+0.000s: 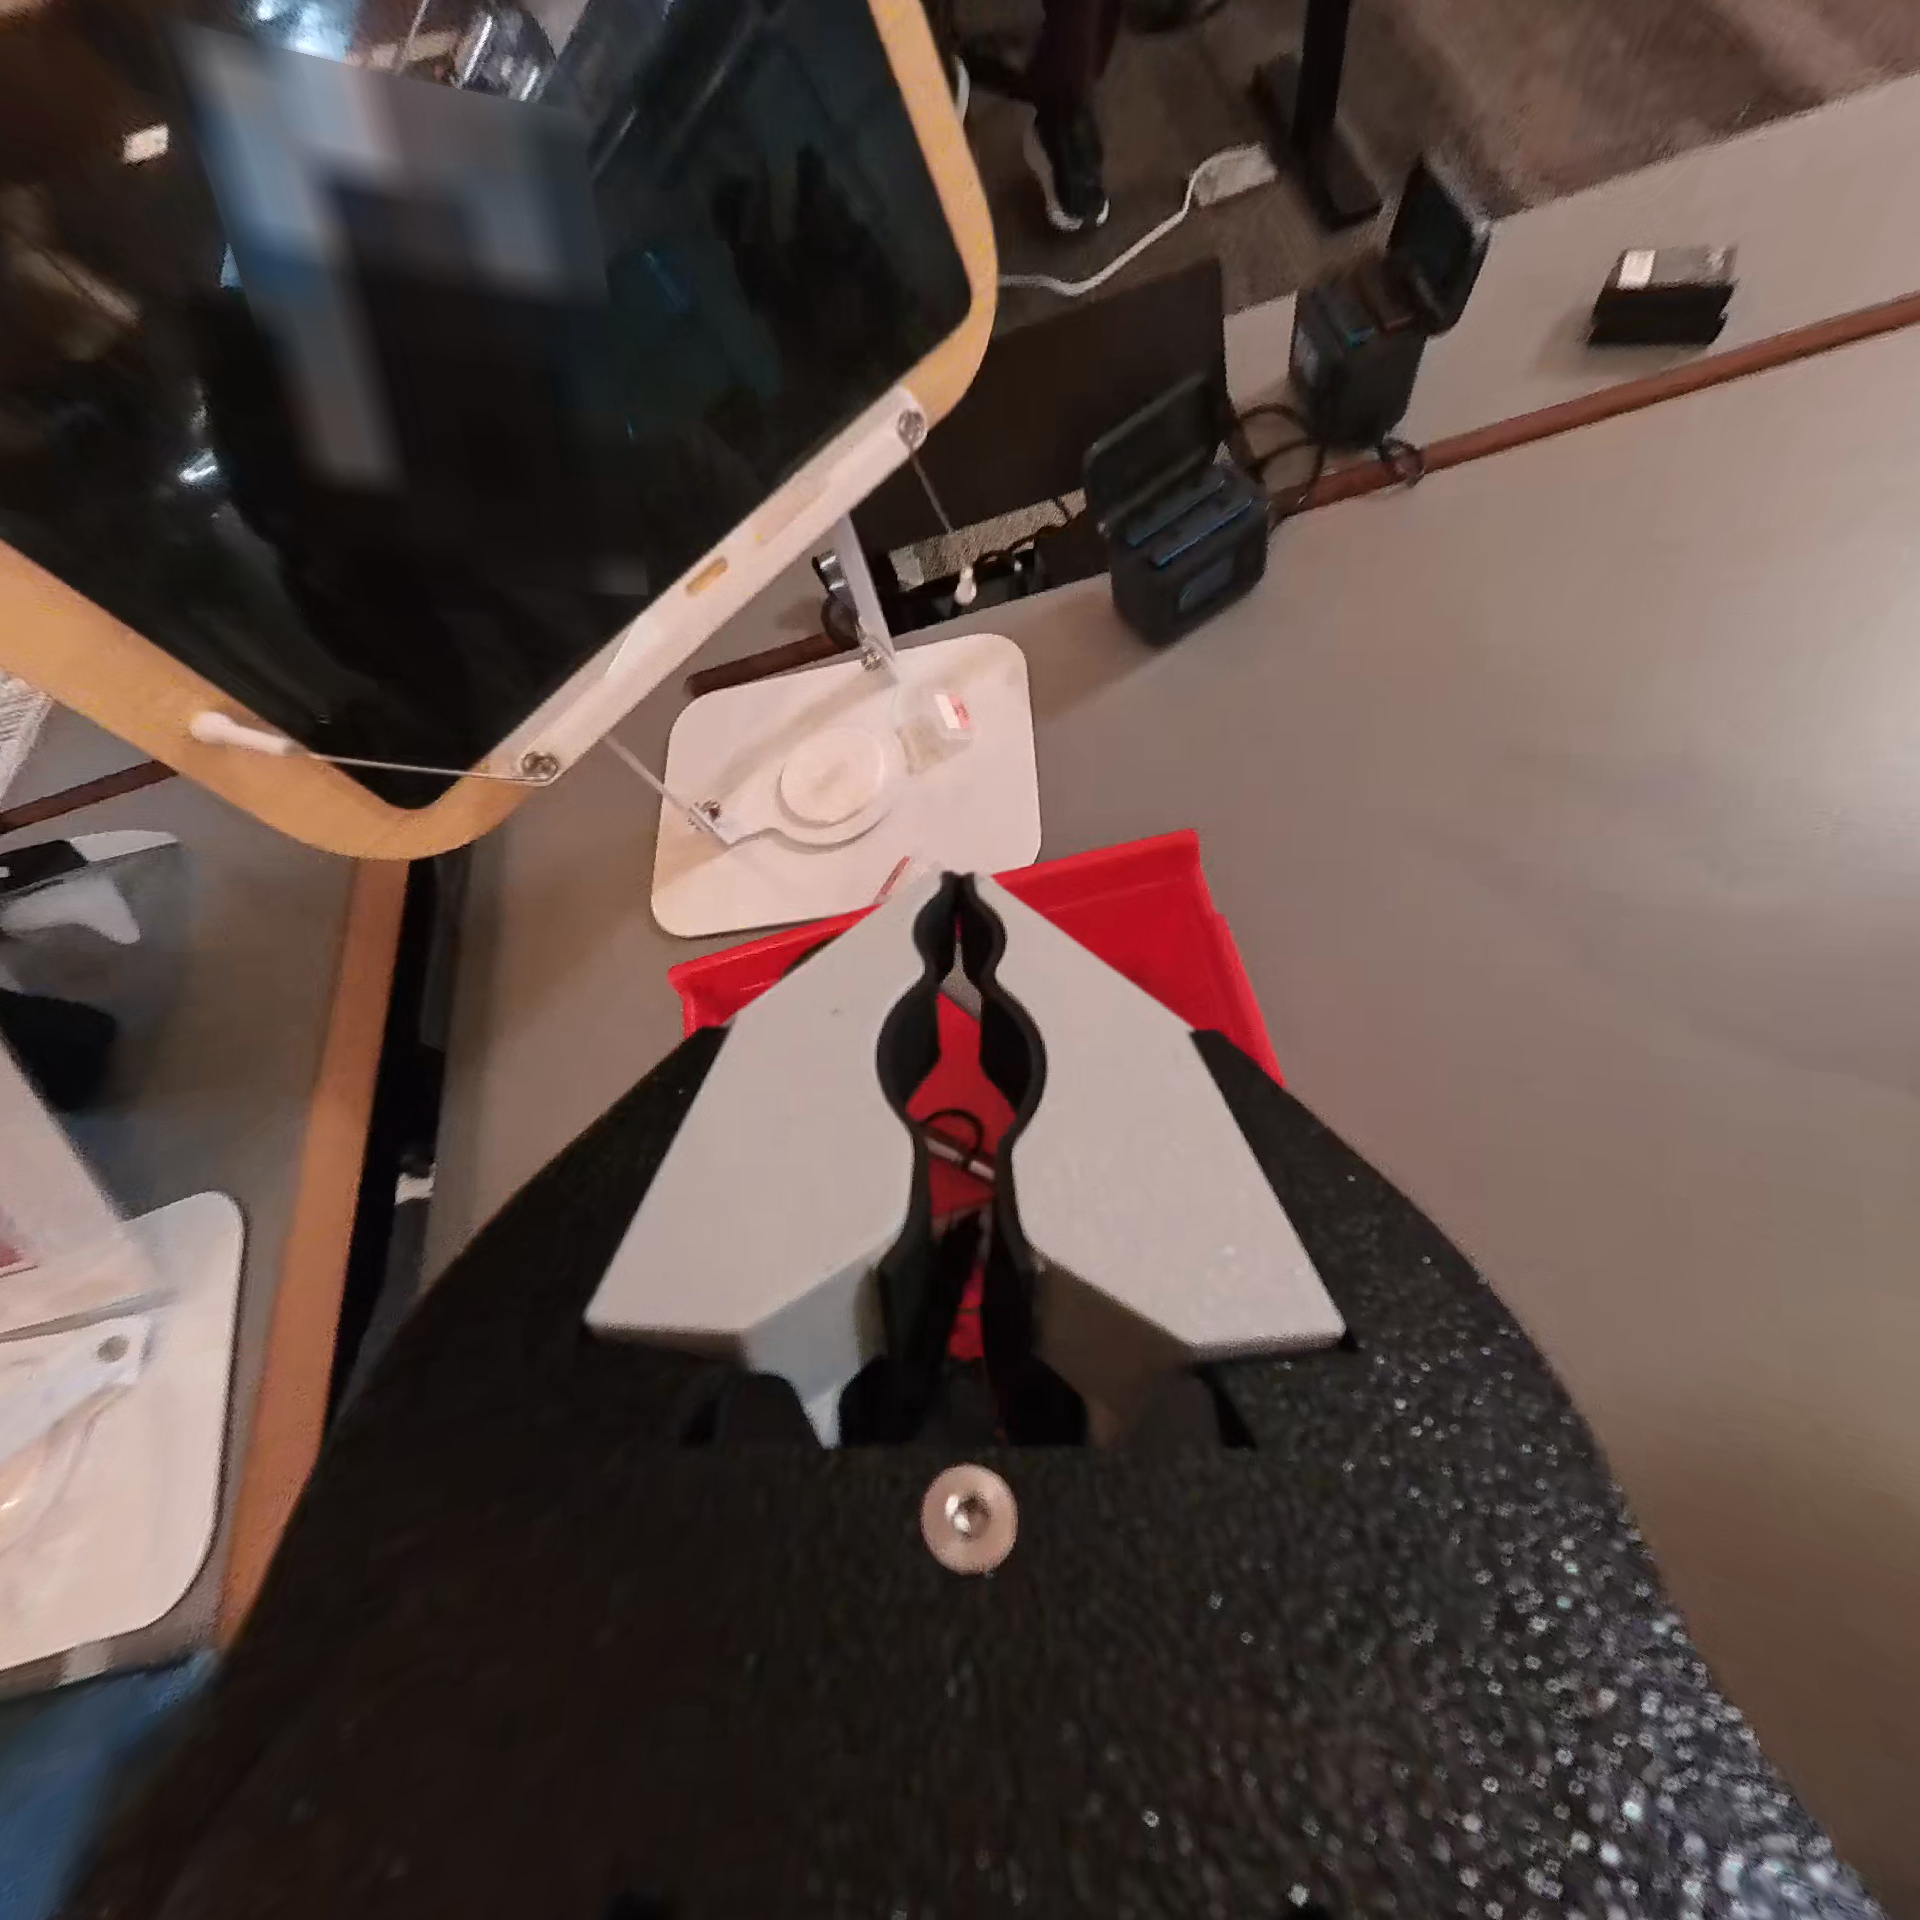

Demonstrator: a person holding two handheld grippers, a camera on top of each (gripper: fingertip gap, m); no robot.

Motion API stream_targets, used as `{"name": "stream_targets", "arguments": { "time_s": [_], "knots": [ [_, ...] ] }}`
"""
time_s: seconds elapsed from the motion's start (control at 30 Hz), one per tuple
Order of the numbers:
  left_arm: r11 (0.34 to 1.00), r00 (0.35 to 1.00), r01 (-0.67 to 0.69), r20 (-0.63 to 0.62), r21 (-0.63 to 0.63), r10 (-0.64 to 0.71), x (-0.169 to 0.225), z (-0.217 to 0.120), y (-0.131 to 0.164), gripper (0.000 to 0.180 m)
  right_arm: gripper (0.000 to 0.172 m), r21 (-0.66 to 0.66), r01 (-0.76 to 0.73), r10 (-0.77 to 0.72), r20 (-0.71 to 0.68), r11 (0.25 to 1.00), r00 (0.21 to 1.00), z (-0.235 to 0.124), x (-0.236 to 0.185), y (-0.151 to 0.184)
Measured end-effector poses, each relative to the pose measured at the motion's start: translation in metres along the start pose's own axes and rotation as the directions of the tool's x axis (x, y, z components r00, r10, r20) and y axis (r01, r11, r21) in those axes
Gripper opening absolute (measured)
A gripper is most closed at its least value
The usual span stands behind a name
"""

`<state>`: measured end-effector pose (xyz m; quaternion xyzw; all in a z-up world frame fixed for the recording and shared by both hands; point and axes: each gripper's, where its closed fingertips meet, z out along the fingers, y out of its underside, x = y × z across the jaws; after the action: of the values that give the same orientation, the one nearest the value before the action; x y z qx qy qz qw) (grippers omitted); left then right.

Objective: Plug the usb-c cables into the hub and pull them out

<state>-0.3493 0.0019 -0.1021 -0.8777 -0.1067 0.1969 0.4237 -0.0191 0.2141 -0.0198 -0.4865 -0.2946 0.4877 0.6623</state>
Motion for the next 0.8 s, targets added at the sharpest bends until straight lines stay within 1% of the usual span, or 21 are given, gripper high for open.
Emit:
{"name": "stream_targets", "arguments": {
  "time_s": [0.07, 0.17, 0.2, 0.23, 0.27, 0.3, 0.33, 0.37, 0.43, 0.57, 0.7, 0.8],
  "knots": [
    [0.997, 1.000, -0.011, 0.000, -0.076, 0.011, -0.002, 0.011, 0.011, 0.000, 0.037, -0.001, 0.009, -0.009, 0.003, 1.000, 1.000, -0.001, -0.001, -0.001],
    [0.960, 0.992, 0.028, -0.113, -0.280, -0.062, 0.011, 0.042, 0.054, 0.000, 0.037, 0.019, 0.009, -0.009, 0.019, 1.000, 1.000, -0.003, -0.004, -0.006],
    [0.939, 0.987, 0.055, -0.124, -0.340, -0.102, 0.013, 0.053, 0.070, 0.012, 0.037, 0.023, 0.007, -0.008, 0.022, 1.000, 1.000, -0.003, -0.005, -0.007],
    [0.915, 0.981, 0.087, -0.123, -0.395, -0.147, 0.013, 0.063, 0.085, 0.042, 0.038, 0.025, 0.005, -0.006, 0.023, 1.000, 1.000, -0.003, -0.005, -0.008],
    [0.894, 0.973, 0.130, -0.121, -0.430, -0.199, 0.014, 0.073, 0.096, 0.056, 0.037, 0.026, 0.004, -0.005, 0.025, 1.000, 1.000, -0.003, -0.005, -0.008],
    [0.879, 0.958, 0.174, -0.129, -0.444, -0.255, 0.017, 0.084, 0.104, 0.073, 0.037, 0.025, 0.003, -0.004, 0.028, 1.000, 1.000, -0.003, -0.006, -0.008],
    [0.862, 0.940, 0.221, -0.135, -0.457, -0.313, 0.020, 0.093, 0.111, 0.086, 0.037, 0.025, 0.003, -0.003, 0.030, 1.000, 1.000, -0.003, -0.006, -0.007],
    [0.847, 0.925, 0.261, -0.131, -0.462, -0.356, 0.021, 0.101, 0.116, 0.087, 0.037, 0.024, 0.002, -0.003, 0.031, 1.000, 1.000, -0.002, -0.007, -0.007],
    [0.829, 0.900, 0.310, -0.136, -0.466, -0.413, 0.023, 0.115, 0.123, 0.079, 0.037, 0.023, 0.001, -0.002, 0.034, 1.000, 0.999, -0.002, -0.007, -0.007],
    [0.807, 0.897, 0.311, -0.126, -0.502, -0.424, 0.025, 0.131, 0.139, 0.057, 0.037, 0.022, 0.001, -0.002, 0.038, 1.000, 0.999, -0.002, -0.008, -0.007],
    [0.802, 0.863, 0.321, -0.193, -0.504, -0.467, 0.036, 0.138, 0.140, 0.031, 0.037, 0.019, -0.003, 0.002, 0.040, 1.000, 0.999, 0.000, -0.008, -0.006],
    [0.810, 0.840, 0.335, -0.237, -0.481, -0.488, 0.039, 0.136, 0.135, 0.028, 0.036, 0.014, -0.002, 0.001, 0.043, 1.000, 0.999, 0.000, -0.009, -0.005]
  ]
}}
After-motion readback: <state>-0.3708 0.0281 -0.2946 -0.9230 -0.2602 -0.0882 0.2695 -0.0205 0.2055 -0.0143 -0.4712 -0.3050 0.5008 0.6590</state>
